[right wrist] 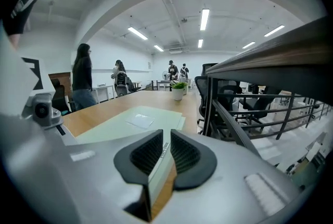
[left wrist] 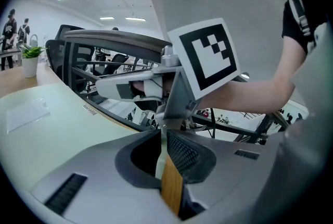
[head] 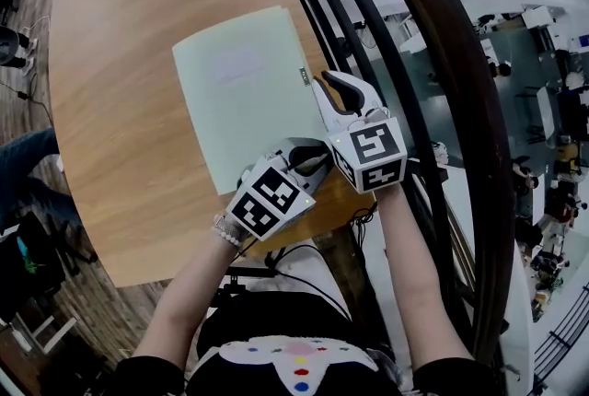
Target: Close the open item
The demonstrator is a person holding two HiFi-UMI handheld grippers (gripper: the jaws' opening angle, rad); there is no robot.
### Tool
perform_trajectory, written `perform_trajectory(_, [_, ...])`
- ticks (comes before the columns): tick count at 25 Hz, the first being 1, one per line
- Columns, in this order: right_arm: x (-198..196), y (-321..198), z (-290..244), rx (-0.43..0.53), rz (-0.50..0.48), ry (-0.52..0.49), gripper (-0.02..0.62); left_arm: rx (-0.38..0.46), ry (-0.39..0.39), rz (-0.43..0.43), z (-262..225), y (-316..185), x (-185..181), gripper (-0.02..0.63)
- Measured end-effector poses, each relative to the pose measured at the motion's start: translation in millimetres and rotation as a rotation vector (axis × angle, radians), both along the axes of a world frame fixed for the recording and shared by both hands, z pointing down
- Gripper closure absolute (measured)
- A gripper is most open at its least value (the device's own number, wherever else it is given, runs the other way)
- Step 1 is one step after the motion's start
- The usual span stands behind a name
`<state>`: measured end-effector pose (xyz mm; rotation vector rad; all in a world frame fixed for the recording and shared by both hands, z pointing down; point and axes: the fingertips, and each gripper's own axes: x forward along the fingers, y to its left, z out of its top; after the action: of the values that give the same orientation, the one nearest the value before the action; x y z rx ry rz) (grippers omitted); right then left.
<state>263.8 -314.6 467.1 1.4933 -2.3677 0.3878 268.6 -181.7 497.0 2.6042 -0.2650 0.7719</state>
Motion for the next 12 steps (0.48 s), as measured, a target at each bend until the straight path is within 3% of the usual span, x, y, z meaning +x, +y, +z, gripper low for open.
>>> perform_trajectory(3, [-9,-6,3,0.001,-0.053,0.021,0.586,-0.001,-0.006,0.009,-1,2,0,0.566])
perform_trajectory(12, [-31,-22,31,-0.075,-0.188,0.079,0.586,0.002,-0.022,0.030,-1,3,0,0.570])
